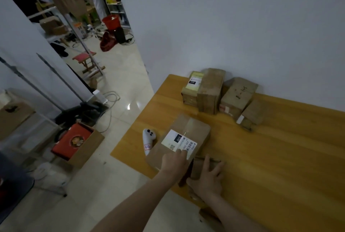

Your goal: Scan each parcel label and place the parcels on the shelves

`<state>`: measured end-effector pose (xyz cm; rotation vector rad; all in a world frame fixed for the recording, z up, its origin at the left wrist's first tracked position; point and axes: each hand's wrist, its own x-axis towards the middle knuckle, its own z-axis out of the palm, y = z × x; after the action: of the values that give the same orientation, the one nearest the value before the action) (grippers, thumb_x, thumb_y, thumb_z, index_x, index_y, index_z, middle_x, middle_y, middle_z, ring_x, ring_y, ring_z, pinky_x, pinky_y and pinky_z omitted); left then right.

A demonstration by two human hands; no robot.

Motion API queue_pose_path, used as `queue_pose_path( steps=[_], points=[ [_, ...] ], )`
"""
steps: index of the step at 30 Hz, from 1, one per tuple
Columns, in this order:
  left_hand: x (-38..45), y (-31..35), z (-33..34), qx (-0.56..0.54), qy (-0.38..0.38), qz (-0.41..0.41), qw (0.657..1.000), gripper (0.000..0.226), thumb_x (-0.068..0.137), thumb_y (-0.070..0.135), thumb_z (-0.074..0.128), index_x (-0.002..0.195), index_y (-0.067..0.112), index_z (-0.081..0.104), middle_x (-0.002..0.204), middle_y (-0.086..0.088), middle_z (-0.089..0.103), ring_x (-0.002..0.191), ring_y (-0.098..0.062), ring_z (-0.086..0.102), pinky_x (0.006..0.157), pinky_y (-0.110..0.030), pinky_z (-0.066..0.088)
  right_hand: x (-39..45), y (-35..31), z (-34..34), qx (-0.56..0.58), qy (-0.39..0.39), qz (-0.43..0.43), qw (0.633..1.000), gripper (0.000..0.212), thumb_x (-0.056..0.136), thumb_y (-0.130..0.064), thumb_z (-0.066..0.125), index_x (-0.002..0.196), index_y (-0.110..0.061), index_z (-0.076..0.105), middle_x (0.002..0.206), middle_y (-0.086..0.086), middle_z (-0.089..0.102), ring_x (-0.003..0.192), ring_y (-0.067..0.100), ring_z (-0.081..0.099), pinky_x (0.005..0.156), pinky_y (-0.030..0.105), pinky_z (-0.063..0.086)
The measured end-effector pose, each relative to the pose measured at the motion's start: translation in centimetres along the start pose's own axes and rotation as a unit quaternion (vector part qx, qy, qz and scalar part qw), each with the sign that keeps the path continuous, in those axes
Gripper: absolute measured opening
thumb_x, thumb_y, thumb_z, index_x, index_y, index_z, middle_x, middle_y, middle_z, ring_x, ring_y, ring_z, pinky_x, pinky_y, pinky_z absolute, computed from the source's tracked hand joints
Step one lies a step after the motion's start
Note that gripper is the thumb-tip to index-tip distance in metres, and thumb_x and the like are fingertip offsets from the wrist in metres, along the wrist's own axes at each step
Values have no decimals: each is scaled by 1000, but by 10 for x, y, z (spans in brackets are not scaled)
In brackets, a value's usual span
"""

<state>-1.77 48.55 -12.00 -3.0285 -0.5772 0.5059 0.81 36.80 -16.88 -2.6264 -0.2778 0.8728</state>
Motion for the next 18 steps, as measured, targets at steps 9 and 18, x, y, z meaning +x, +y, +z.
queue_pose_path(
  steps=[9, 18],
  points=[
    [3, 28, -25, -132, 68, 36, 988, 47, 100, 52, 32, 133, 21, 48, 130, 0, 55, 111, -19, 57, 81, -34, 52, 12, 70, -91, 454, 63, 35, 888, 103, 76, -37, 78, 151, -20, 10, 149, 14, 27, 130, 34, 38, 101, 45, 41],
    [-17, 157, -86, -418, -7, 179, 891, 74, 88, 75, 29, 144, 27, 38, 143, 5, 48, 125, -14, 50, 102, -40, 46, -84, 182, -193, 780, -30, -27, 624, 50, 85, -37, 60, 130, -16, 56, 126, 13, 63, 109, 37, 63, 77, 50, 56]
  ],
)
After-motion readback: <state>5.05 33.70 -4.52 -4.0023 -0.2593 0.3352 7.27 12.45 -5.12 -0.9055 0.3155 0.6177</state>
